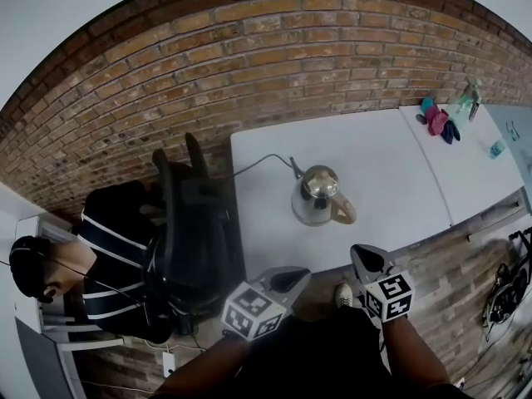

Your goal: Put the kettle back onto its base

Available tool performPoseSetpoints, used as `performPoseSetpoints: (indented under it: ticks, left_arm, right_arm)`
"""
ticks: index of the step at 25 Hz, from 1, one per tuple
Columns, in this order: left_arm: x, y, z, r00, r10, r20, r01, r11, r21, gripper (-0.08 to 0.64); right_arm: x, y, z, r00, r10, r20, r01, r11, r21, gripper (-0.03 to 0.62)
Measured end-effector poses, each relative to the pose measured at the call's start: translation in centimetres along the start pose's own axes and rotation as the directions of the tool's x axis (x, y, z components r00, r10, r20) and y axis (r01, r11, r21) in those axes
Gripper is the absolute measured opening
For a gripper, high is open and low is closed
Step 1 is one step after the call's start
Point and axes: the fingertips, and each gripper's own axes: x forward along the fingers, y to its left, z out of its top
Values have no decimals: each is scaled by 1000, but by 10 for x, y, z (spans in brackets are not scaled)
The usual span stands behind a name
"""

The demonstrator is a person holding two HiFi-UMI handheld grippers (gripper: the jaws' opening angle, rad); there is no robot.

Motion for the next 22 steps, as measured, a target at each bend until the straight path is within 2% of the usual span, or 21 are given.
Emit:
performPoseSetpoints:
  ticks: [3, 11, 18, 22]
  left_arm:
    - [0, 3, 3, 1000, 16, 10, -16, 1000, 1, 2]
    - [19, -12, 12, 990, 127, 61, -125, 991, -39, 2]
    - [51, -46, 20, 958, 260, 125, -249, 964, -95, 0]
    - [67, -76, 16, 944, 306, 122, -294, 950, -104, 2]
  right_arm:
    - [-8, 13, 3, 998, 55, 19, -55, 997, 48, 28]
    - [-31, 1, 12, 985, 170, 23, -169, 985, -19, 28]
    - [-80, -24, 7, 959, 282, 18, -279, 957, -83, 26]
    - [-108, -36, -6, 941, 337, 10, -335, 938, -86, 26]
